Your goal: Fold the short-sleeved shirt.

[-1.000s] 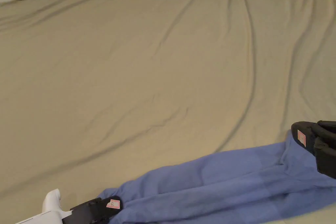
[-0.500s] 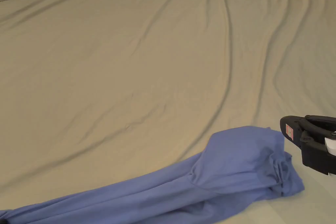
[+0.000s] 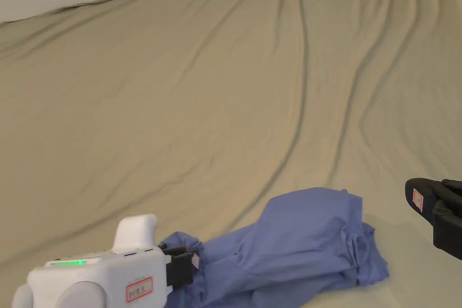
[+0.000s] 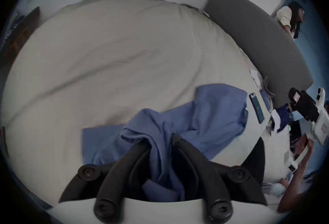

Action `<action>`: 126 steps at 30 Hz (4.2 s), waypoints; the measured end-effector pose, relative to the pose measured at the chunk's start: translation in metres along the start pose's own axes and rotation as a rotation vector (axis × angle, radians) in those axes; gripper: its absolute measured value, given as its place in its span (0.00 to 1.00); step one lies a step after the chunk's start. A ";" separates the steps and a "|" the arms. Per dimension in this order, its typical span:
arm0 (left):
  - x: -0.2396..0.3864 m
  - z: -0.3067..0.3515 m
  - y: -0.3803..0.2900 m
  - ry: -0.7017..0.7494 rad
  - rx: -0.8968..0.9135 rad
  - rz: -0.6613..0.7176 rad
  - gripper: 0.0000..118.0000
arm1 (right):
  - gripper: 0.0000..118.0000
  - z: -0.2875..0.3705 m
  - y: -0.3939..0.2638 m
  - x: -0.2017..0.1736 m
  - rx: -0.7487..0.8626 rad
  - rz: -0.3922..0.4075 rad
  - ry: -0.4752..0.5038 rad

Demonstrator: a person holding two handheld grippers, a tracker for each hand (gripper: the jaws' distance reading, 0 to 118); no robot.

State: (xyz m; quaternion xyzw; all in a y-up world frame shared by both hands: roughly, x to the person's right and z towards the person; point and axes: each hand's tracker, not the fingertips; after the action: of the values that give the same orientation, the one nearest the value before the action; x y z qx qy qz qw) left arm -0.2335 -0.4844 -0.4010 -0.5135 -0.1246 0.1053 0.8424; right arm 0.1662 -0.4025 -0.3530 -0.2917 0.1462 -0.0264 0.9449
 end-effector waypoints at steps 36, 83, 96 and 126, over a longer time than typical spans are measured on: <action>0.104 -0.069 -0.002 -0.084 -0.106 -0.157 0.00 | 0.02 0.012 -0.004 0.004 -0.066 0.016 -0.063; -0.166 -0.010 -0.039 -0.515 0.000 0.314 0.66 | 0.02 -0.016 0.011 -0.056 -0.129 0.134 0.084; -0.184 0.066 -0.056 -0.303 0.099 0.459 0.09 | 0.02 -0.009 0.007 -0.039 -0.120 0.110 0.105; 0.018 0.087 0.020 0.031 0.194 0.083 0.00 | 0.02 0.016 -0.023 0.034 -0.089 -0.067 0.033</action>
State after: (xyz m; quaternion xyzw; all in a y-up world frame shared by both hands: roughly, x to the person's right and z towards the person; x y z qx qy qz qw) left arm -0.2450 -0.3972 -0.3785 -0.4360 -0.0796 0.1438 0.8848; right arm 0.2043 -0.4175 -0.3359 -0.3376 0.1532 -0.0563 0.9270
